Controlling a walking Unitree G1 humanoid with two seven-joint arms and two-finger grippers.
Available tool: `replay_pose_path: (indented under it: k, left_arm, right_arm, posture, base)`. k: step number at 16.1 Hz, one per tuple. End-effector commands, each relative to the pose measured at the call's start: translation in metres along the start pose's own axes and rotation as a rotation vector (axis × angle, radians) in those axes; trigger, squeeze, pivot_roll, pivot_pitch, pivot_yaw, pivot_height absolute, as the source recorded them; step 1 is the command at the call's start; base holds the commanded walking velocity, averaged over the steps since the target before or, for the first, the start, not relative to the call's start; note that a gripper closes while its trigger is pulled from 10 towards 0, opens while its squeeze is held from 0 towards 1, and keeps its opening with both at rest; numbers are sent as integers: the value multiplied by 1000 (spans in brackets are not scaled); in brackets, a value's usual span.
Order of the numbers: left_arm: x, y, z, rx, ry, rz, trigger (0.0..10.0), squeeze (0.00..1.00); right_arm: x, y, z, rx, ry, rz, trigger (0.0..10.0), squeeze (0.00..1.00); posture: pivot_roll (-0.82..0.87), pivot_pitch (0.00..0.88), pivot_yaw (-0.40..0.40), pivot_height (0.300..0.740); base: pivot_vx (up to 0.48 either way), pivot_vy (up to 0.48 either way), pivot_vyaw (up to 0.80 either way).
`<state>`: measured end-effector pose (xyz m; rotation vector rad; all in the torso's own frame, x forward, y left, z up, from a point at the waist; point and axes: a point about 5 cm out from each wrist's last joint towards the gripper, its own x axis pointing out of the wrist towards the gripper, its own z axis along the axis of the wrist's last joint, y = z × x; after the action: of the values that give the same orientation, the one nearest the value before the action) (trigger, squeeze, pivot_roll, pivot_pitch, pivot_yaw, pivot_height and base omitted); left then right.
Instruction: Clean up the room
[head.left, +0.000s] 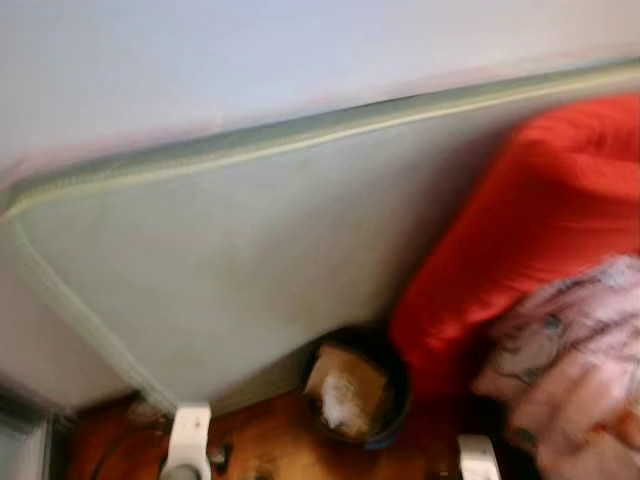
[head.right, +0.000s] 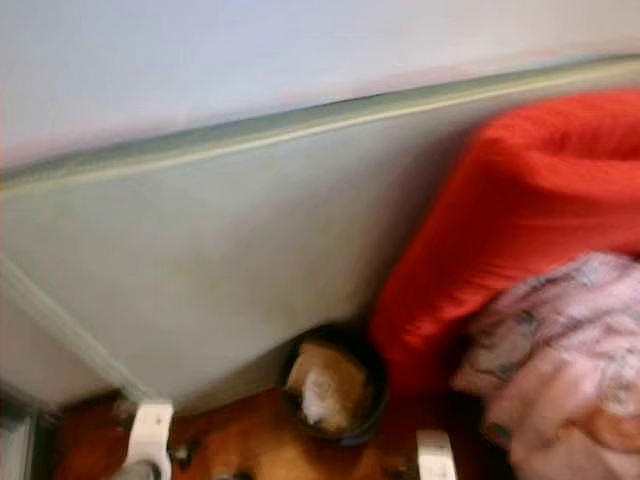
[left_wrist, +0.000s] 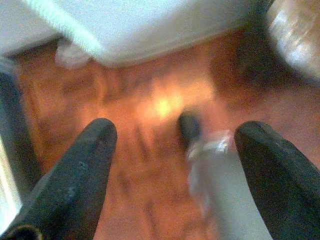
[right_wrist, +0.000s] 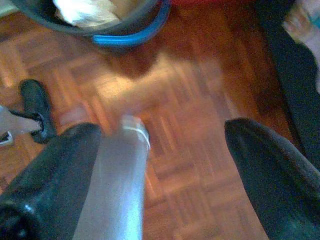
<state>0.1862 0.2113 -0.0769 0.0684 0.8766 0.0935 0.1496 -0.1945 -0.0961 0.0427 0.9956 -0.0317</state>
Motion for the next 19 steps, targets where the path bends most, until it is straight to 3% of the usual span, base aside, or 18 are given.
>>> replay_pose_path:
  k: [1, 13, 19]
  left_arm:
    - [-1, -2, -8, 7, 33, -7, 10000, 0]
    - [-1, -3, -7, 18, 27, 0, 10000, 0]
    - [-1, -5, -5, 12, 15, -4, 10000, 0]
  right_arm:
    - [-2, -1, -9, 4, 21, -1, 10000, 0]
    - [-2, -1, -9, 4, 28, -2, 10000, 0]
    - [-2, -2, -11, -10, 40, 1, 10000, 0]
  posture:
    - [-38, 72, -6, 740]
    - [-48, 54, -5, 740]
    - [-50, 54, -8, 740]
  base:
    - [-274, 0, 0]
    - [-45, 0, 0]
    - [0, 0, -724]
